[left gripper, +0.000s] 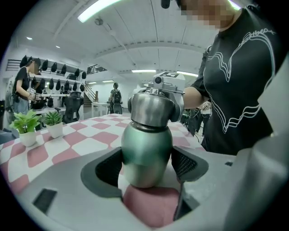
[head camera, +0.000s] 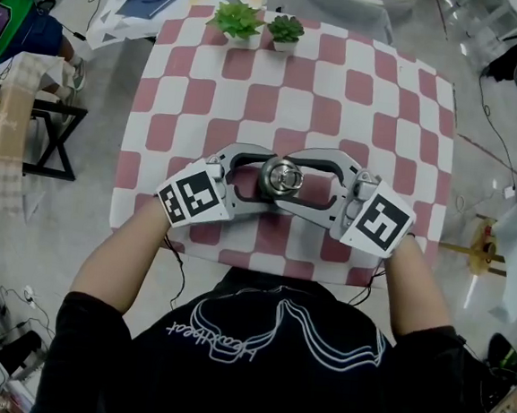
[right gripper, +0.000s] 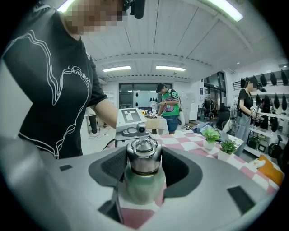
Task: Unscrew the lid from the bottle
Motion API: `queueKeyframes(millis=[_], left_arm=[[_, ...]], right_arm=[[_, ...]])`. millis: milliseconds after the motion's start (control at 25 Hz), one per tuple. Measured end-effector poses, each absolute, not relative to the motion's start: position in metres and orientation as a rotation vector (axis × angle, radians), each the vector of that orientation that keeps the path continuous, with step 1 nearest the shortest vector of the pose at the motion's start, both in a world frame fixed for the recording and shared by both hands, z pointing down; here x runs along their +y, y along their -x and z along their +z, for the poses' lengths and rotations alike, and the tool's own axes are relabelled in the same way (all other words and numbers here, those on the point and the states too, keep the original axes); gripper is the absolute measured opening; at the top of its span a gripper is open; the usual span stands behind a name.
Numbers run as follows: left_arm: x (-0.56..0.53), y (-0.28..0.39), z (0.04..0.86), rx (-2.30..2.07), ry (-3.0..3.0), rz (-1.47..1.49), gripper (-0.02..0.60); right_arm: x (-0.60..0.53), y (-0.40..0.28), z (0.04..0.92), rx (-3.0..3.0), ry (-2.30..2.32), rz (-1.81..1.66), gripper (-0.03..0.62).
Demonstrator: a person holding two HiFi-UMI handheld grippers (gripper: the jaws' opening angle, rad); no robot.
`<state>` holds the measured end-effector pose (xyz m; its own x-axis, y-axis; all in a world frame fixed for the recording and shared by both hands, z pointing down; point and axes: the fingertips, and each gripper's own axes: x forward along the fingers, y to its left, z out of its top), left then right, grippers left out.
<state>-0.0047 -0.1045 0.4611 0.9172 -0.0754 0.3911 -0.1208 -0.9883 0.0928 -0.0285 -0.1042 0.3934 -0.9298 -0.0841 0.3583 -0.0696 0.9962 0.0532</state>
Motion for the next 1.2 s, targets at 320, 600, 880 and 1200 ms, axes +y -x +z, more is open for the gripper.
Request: queueKeyframes(millis=[320,600,880,1200], left_arm=[[-0.103,0.006,0.462,0.003,-2.965,0.678,0.345],[-0.102,0.006,0.463,0.072,-2.957,0.728,0.345],[-0.103,0.006,0.463,0.026,-2.955,0.711,0.345],[-0.103,0.005,0.461,-0.198,-2.924,0.657,0.345]], right_arm=[[-0.103,0.029,0.394,-2.733,0.024,-0.08,0.247],[-0.102,0.029,0.395,-2.719,0.069,-0.089,0.247],[-0.104,0.029,0.396,-2.717,0.03,-0.055,0.261],[-0.111,0.023,0.383,-2.797,-0.246,0.035,0.321]])
